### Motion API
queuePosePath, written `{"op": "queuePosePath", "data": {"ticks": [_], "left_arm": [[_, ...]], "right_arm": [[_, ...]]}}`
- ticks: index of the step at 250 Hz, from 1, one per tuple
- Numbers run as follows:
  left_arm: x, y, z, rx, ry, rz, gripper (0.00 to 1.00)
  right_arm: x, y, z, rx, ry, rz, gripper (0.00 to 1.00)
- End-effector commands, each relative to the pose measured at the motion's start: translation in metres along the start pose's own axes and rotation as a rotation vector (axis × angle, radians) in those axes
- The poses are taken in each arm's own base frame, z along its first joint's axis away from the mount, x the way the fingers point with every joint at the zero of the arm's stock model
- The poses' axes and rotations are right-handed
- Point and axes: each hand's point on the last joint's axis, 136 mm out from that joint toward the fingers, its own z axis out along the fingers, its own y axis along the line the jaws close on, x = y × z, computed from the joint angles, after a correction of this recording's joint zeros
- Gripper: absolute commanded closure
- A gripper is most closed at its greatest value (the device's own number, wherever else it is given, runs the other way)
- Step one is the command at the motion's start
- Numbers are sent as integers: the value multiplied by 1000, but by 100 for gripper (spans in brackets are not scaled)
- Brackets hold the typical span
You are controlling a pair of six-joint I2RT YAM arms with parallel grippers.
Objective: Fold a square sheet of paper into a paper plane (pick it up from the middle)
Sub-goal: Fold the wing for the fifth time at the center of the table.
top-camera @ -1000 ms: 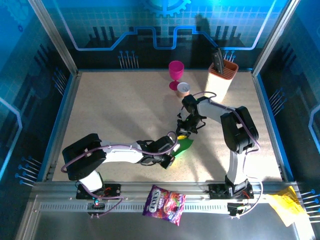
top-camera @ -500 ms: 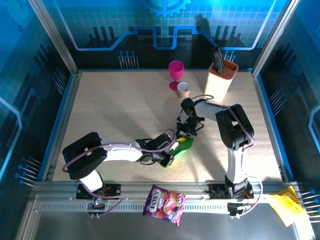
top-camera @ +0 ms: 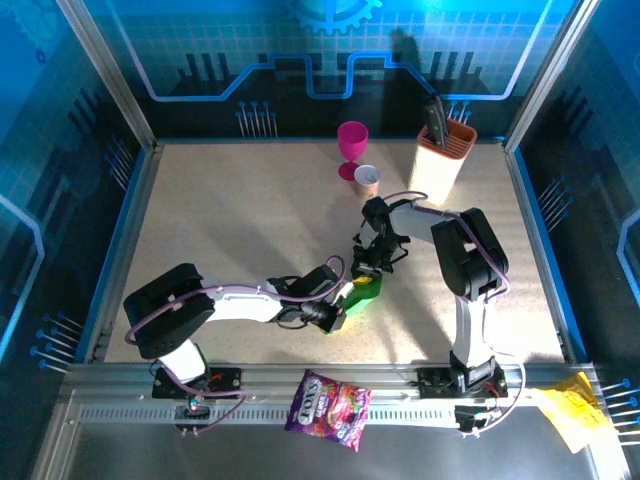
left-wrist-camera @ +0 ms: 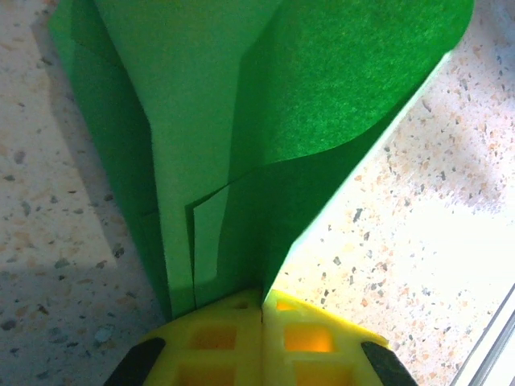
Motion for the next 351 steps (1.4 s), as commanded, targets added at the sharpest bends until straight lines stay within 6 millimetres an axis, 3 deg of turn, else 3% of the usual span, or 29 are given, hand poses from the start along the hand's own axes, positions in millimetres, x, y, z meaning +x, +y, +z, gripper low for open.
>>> {"op": "queuePosePath", "data": {"ticks": [1,23,42,87,154,193,249,351], "left_arm": [[6,-2,-2,34,22,-14,100],[7,-2,-2,35,25,-8,100],[8,-2,-1,33,27,0,100],[7,-3,-1,37,28,8,100],[5,-4,0,41,27,10,100],[6,-3,1,38,31,13,100],[5,-5,0,45,27,13,100],[-2,-6,-9,57,-35,-28,100]], "right_arm": [[-2,-13,-10,47,-13,22,91],[-9,1,-33,13,-73,2,87],[-8,11,-39,-6,-83,-16,88],[5,29,-29,-37,-53,-93,96],[29,33,-11,-33,8,-146,100],[37,29,-3,-22,34,-150,100],[29,17,14,12,66,-119,100],[38,-18,42,88,140,-58,100]]}}
